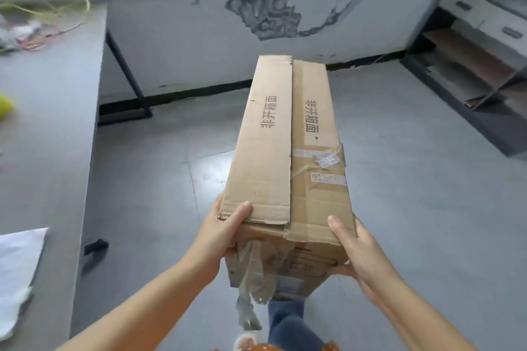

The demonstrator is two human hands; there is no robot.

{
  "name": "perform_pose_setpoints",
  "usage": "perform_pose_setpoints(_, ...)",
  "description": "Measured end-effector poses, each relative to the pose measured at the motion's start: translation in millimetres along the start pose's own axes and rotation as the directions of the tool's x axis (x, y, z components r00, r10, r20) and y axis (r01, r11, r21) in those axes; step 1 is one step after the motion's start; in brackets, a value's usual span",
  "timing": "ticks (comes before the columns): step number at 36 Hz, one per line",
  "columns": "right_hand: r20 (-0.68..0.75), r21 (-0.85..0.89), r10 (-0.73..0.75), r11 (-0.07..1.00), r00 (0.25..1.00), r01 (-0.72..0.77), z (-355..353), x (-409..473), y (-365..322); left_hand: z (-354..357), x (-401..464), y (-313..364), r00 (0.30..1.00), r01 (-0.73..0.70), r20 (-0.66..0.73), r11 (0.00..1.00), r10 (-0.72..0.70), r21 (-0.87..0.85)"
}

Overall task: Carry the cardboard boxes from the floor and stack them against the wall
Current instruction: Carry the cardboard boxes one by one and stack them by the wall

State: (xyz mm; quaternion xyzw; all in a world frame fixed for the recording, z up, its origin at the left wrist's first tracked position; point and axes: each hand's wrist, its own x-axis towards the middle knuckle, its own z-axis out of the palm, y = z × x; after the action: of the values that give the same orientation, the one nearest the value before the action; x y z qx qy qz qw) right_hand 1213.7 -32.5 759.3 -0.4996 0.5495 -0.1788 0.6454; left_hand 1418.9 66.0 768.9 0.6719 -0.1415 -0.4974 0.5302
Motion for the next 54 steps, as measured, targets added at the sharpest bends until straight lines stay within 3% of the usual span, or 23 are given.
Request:
perform_pose_setpoints(16, 0.333, -0.215, 0.034, 0.976, 0.942, 0.041, 60, 214, -144, -19, 149, 81, 0.941, -0.042, -0.337, 0.980, -0.026, -0.193)
perform_pose_setpoints(27, 0.359, -0.294, 0.054, 0.954, 0.932, 0.058, 188, 343, -199, -122, 287, 122, 0.922, -0.041, -0.381, 0.964, -0.064, -0.263)
perform_pose_setpoints(38, 0.306, -0.294, 0.138, 0.955, 0.942, -0.045, 331, 480, -247, -247, 445, 184, 0.932, 0.011, -0.350, 0.973, -0.093, -0.230)
perform_pose_setpoints(44, 0.313, -0.265, 0.161, 0.961, 0.936, -0.076, 388, 585, -232, -289, 559, 163, 0.927, 0.070, -0.348, 0.976, -0.140, -0.208)
perform_pose_setpoints(54, 0.330, -0.225, 0.204, 0.965, 0.922, -0.133, 435, 717, -124, -314, 694, 52, 0.897, 0.133, -0.378, 0.956, -0.229, -0.263)
